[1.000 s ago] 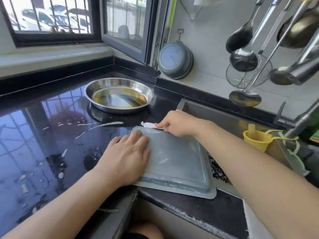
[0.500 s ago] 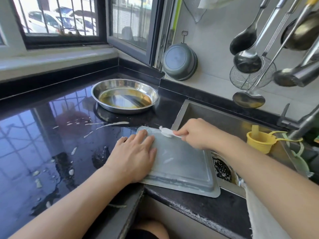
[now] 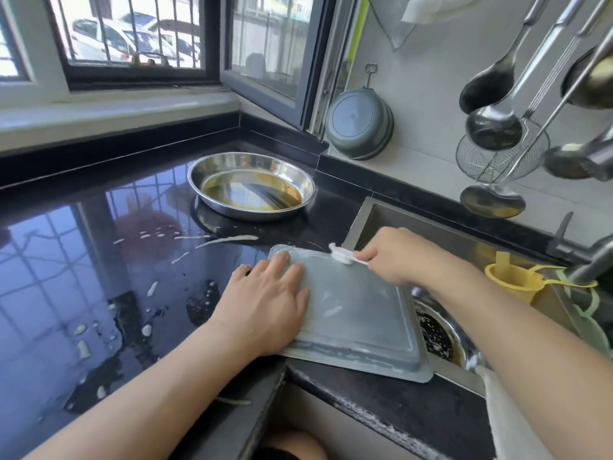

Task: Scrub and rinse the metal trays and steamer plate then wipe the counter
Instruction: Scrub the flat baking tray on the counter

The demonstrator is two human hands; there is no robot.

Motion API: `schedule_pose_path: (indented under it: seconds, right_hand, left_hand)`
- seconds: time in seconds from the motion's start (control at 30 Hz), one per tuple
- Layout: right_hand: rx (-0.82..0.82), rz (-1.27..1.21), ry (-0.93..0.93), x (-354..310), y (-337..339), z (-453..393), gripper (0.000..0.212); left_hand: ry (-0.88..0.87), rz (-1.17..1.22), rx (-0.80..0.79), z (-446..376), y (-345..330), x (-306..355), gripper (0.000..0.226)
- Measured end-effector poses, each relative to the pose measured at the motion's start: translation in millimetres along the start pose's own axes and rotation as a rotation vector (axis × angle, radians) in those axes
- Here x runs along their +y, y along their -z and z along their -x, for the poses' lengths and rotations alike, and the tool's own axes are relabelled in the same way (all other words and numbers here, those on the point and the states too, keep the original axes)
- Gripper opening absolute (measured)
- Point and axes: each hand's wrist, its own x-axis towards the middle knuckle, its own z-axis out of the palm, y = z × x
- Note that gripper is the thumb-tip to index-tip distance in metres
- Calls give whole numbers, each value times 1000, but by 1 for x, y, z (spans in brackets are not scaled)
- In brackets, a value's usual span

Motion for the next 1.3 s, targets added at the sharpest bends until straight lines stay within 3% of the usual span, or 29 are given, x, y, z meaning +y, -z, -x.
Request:
schedule_pose_path:
  seconds: [0.13, 0.3, 0.43, 0.63, 0.8, 0.93, 1.1, 1.3]
  right_hand:
    - [10, -105, 144, -21, -23, 3, 49]
    - [85, -33, 9, 0, -14, 3, 52]
    - [-47, -153, 146, -13, -22, 25, 43]
    - [79, -29, 39, -9, -11, 7, 51]
    - [-9, -25, 157, -17, -23, 37, 48]
    - [82, 47, 1, 5, -13, 24, 52]
    - [-20, -39, 171, -20, -23, 47, 49]
    - [95, 37, -16, 8, -8, 21, 53]
  left_hand:
    - [5, 2, 9, 1, -2, 1, 60]
    - [27, 15, 12, 1, 0, 2, 55]
    - [12, 42, 51, 1, -3, 0, 44]
    - [-3, 50, 93, 0, -5, -2, 28]
    - [0, 42, 108, 1, -5, -1, 26]
    - [-2, 34, 116, 0, -5, -2, 27]
    - [-3, 42, 133, -1, -7, -2, 25]
    - [6, 38, 94, 0, -5, -2, 25]
